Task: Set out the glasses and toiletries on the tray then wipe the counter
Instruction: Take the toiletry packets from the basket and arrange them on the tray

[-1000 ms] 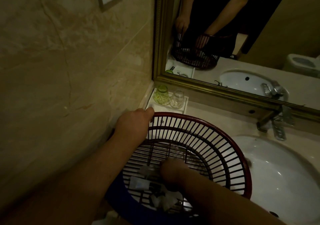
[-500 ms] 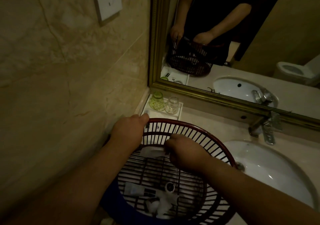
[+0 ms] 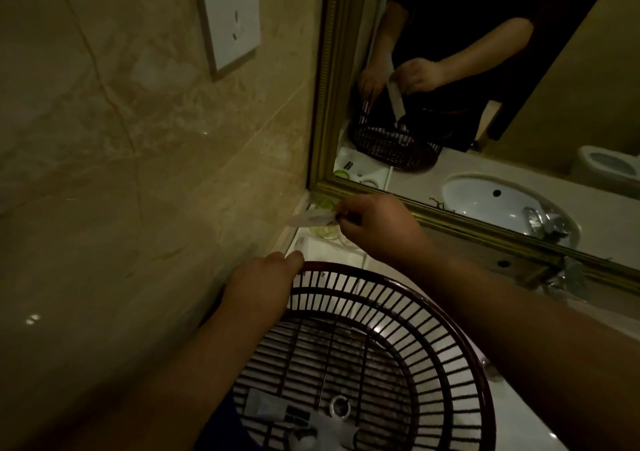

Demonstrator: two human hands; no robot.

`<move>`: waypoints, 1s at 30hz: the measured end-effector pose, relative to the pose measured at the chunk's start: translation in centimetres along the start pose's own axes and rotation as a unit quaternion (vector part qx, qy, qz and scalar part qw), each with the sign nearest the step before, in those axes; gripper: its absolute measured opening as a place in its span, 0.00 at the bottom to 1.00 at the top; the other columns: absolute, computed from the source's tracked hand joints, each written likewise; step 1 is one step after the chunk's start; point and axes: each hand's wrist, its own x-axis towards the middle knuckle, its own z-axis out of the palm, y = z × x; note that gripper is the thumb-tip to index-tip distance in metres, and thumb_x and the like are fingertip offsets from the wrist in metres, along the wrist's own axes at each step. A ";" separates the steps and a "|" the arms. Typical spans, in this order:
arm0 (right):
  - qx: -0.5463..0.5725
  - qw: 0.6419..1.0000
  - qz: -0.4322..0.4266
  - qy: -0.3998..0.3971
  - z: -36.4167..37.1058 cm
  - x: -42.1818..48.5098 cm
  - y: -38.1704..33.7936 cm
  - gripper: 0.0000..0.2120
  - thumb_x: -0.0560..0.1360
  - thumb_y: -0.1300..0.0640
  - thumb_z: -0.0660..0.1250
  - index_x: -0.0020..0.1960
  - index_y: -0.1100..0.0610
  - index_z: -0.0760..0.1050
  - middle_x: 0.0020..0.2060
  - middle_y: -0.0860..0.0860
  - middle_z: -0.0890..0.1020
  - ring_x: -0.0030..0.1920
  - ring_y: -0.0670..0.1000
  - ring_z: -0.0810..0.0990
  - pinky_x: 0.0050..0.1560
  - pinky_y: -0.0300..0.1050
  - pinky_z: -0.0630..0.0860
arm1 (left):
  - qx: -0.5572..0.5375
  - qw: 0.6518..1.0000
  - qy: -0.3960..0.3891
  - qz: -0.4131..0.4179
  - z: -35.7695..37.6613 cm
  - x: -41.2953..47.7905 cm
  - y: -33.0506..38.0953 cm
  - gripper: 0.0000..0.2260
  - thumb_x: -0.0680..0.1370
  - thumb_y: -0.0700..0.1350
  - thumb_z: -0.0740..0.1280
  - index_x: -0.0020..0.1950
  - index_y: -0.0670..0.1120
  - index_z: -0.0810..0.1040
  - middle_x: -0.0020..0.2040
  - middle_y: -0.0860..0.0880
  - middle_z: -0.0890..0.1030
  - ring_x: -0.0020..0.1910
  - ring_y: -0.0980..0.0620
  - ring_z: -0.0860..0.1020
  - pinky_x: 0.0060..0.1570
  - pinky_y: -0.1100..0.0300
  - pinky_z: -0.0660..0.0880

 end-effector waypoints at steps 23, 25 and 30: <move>-0.159 0.847 0.032 -0.506 18.1 9.1 10.2 0.24 0.83 0.59 0.61 0.78 0.60 0.65 0.76 0.58 0.68 0.74 0.56 0.68 0.69 0.44 0.64 | -0.012 0.997 0.072 0.001 1.7 0.3 -0.4 0.12 0.73 0.42 0.64 0.55 0.53 0.70 0.37 0.51 0.73 0.28 0.48 0.71 0.27 0.59 0.57; -0.148 0.846 0.030 -0.511 18.2 9.0 9.9 0.26 0.82 0.60 0.62 0.79 0.59 0.62 0.77 0.58 0.66 0.75 0.56 0.67 0.71 0.45 0.64 | -0.014 0.998 0.064 -0.002 1.7 0.3 -0.3 0.13 0.74 0.42 0.65 0.56 0.54 0.70 0.38 0.51 0.73 0.29 0.48 0.72 0.27 0.59 0.60; -0.100 0.828 0.069 -0.547 17.7 8.9 8.8 0.41 0.79 0.58 0.72 0.83 0.54 0.50 0.80 0.55 0.59 0.77 0.55 0.64 0.71 0.44 0.63 | -0.009 0.999 0.034 -0.028 1.7 0.5 -0.3 0.16 0.76 0.46 0.65 0.60 0.56 0.64 0.43 0.52 0.75 0.35 0.49 0.75 0.30 0.58 0.65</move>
